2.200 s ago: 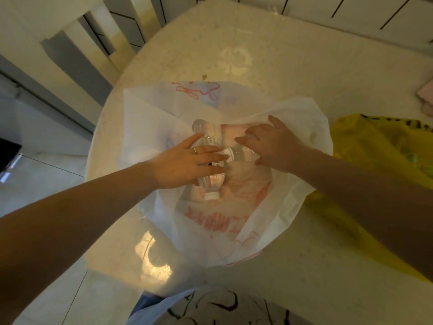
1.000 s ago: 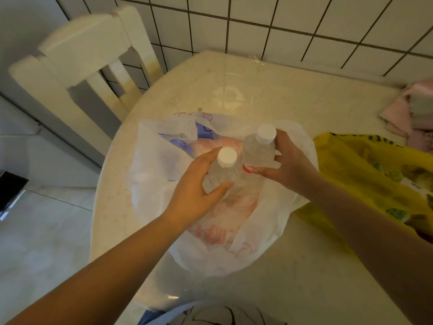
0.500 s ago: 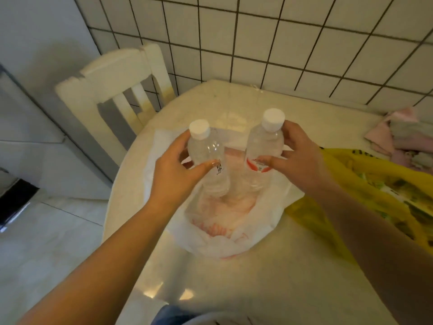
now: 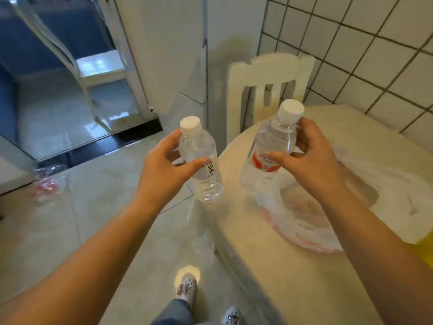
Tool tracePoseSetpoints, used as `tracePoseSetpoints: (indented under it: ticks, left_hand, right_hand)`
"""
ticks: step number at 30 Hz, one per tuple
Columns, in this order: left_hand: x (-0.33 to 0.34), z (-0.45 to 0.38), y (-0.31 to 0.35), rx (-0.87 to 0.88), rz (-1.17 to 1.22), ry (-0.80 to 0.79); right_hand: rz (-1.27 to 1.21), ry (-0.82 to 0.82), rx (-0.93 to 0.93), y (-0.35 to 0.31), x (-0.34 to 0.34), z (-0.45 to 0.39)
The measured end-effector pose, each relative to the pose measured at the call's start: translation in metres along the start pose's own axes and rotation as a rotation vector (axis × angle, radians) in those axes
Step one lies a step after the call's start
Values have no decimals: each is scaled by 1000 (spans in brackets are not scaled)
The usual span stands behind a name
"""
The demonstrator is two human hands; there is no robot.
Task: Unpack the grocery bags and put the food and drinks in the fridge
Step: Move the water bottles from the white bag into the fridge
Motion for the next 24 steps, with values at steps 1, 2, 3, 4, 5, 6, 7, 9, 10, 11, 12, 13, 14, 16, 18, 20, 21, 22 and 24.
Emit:
tracePoseSetpoints:
  ticks: [1, 2, 3, 4, 5, 6, 7, 9, 10, 11, 12, 13, 14, 16, 18, 20, 21, 22, 24]
  left_hand:
    - [-15, 2, -8, -19, 3, 33]
    - [-30, 4, -16, -37, 7, 63]
    - [-48, 5, -25, -54, 11, 97]
    - [-62, 5, -31, -66, 10, 116]
    - [-67, 4, -35, -78, 10, 118]
    - [-82, 3, -43, -94, 21, 132]
    - [-100, 1, -52, -110, 39, 150]
    - [-136, -5, -68, -126, 59, 180]
    - [-151, -9, -74, -132, 61, 188]
    - [-171, -15, -82, -134, 67, 195]
    - [-192, -21, -89, -138, 72, 200]
    - [-213, -28, -96, -139, 75, 201]
    - [-234, -36, -102, -139, 69, 199]
    - [-272, -53, -113, -125, 50, 191]
    - [-309, -73, -122, -103, 32, 181]
    - [-338, -95, -127, -82, 1, 179]
    - [-352, -107, -129, -77, -11, 181]
    - [-364, -118, -131, -72, -18, 183]
    - [-384, -145, -134, -57, -27, 188]
  right_hand:
    - [-20, -47, -13, -6, 17, -1]
    - [-26, -94, -25, -11, 35, -1]
    - [-26, -140, -40, -16, 57, -3]
    - [-30, -175, -45, -19, 73, -3]
    - [-34, -195, -41, -22, 82, -2]
    - [-41, -225, -42, -26, 101, -4]
    - [-41, -258, -47, -31, 123, -5]
    - [-40, -301, -56, -44, 166, -9]
    - [-38, -316, -63, -51, 184, -11]
    - [-36, -329, -71, -58, 206, -15]
    - [-33, -341, -77, -65, 227, -19]
    - [-30, -350, -80, -72, 249, -24]
    - [-30, -358, -83, -79, 271, -30]
    - [-28, -364, -93, -93, 309, -42]
    - [-39, -350, -101, -109, 346, -57]
    - [-69, -335, -109, -122, 374, -72]
    - [-84, -330, -107, -127, 388, -82]
    - [-98, -324, -103, -131, 400, -90]
    - [-112, -309, -105, -137, 422, -112]
Point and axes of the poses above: each hand's wrist, its own z-axis away from the middle knuckle, its own x-axis out of the palm, y = z × x, the point moved 3 cm from there along -z, towards the middle knuckle, and after that the axes turned 9 degrees about -x, right-handed, at the moved point
